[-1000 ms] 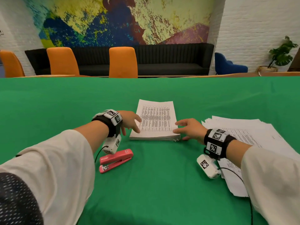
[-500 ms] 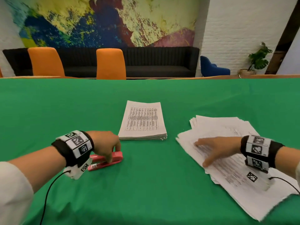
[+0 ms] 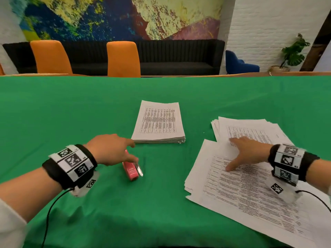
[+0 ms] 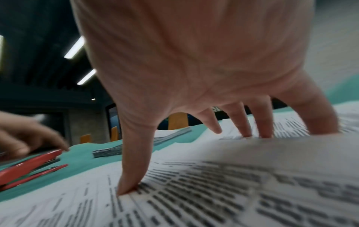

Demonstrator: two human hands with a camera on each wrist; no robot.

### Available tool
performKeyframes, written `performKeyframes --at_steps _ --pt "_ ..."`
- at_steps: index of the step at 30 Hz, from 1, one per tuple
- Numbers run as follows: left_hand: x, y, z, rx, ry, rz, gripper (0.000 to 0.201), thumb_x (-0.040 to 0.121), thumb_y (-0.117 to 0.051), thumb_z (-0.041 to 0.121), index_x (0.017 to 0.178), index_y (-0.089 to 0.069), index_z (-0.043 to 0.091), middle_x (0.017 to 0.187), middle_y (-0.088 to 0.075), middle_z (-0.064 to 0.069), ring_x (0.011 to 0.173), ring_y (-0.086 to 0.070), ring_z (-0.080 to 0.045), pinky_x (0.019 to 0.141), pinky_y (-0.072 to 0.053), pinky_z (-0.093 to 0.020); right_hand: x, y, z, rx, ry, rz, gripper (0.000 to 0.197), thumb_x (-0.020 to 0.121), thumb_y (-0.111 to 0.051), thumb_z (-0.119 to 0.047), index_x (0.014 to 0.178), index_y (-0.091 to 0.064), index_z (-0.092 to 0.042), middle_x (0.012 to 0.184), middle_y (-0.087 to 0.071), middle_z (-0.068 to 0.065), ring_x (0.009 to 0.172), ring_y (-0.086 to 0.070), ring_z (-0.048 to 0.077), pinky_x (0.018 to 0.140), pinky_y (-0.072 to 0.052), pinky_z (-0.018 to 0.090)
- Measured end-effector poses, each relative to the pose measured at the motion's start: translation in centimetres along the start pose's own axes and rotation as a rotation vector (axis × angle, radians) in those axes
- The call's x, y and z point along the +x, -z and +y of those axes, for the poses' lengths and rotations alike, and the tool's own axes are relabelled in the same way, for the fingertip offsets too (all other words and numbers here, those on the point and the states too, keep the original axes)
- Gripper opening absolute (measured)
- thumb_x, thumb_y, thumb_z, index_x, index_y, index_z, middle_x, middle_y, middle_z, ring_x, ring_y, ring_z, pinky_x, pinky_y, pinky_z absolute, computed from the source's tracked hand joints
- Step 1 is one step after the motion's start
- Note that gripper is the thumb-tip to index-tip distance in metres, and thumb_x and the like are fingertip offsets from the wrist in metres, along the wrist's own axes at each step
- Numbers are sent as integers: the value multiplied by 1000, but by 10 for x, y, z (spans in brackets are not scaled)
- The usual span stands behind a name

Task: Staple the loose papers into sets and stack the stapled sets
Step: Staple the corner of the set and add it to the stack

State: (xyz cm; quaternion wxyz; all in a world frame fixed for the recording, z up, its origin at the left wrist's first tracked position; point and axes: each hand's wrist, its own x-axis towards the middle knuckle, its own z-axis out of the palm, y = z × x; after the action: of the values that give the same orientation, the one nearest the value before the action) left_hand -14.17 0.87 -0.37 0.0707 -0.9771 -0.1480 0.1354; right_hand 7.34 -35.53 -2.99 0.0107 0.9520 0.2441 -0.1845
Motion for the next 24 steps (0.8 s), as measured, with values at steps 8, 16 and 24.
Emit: performKeyframes --at_steps 8,16,24 --pt "-1 -23 10 -308 51 -38 37 86 -68 68 102 -61 36 88 -72 6 49 -71 -14 59 -60 -33 9 11 5 98 -1 5 39 70 -95 -40 97 -71 -25 100 -73 -6 93 -66 18 72 -46 26" --pt "3 -35 -4 -300 -60 14 82 81 -78 36 148 -32 48 79 -63 5 67 -64 -15 59 -49 -30 10 8 3 131 -65 -19 59 64 -97 -38 110 -61 -32 105 -69 -10 94 -64 15 91 -54 40" --pt "1 -32 -18 -244 20 -45 33 77 -78 26 109 -68 27 89 -70 7 78 -65 -12 64 -52 -26 -13 29 -35 440 314 -209 25 82 -87 -19 106 -79 -17 102 -81 1 94 -78 26 93 -61 44"
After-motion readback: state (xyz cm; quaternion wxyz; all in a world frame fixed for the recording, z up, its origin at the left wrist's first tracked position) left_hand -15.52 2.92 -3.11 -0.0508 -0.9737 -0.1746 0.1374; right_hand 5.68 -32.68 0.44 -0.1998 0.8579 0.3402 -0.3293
